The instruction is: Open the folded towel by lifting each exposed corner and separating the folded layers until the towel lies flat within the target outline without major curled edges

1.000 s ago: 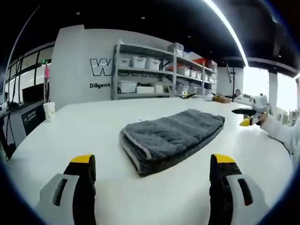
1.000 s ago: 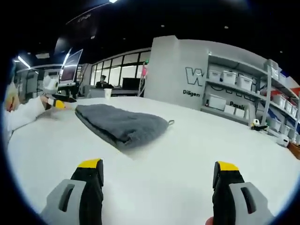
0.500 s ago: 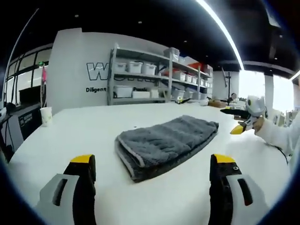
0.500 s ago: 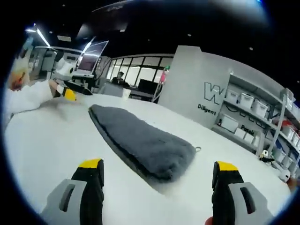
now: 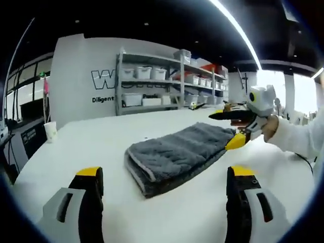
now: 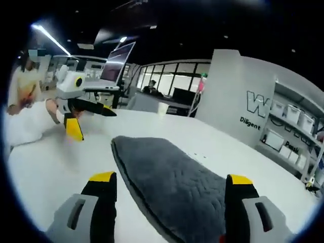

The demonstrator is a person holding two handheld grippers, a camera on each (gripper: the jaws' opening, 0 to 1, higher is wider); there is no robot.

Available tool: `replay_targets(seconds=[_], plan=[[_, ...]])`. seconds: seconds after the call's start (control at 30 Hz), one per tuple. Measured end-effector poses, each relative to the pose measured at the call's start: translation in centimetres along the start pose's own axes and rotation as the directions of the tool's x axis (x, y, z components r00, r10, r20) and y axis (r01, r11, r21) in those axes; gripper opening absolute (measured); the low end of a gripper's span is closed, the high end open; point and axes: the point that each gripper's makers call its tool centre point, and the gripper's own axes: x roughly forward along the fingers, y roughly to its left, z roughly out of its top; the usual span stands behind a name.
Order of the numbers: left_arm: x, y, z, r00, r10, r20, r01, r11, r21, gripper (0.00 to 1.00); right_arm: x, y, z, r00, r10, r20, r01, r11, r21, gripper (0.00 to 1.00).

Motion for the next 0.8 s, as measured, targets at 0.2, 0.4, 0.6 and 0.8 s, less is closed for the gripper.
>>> replay_targets(seconds=[0.2, 0.4, 0.6, 0.8], plan=[[0.4, -0.5, -0.5, 0.999, -0.007, -0.031, 0.007, 1.000, 0.026, 0.99, 4.0, 2.6, 2.2, 0.998, 0.056, 0.006, -0.056, 0.998, -0.043, 0.84], [0.3, -0.4, -0.5, 0.999, 0.001, -0.037, 0.000, 1.000, 0.031, 0.99, 6.8, 5.2, 3.0, 0.994, 0.106, -0.002, -0.106, 0.990, -0.088, 0.79], [0.4, -0.5, -0.6, 0.999, -0.002, -0.043, 0.004, 1.000, 0.027, 0.99, 9.1, 6.9, 3.0, 0.992, 0.124, -0.018, -0.126, 0.985, -0.122, 0.73], [0.5, -0.2, -0.8, 0.998, 0.003, -0.056, -0.001, 1.000, 0.030, 0.99, 10.3, 8.6, 2.4, 0.987, 0.152, -0.050, -0.158, 0.972, -0.171, 0.62]])
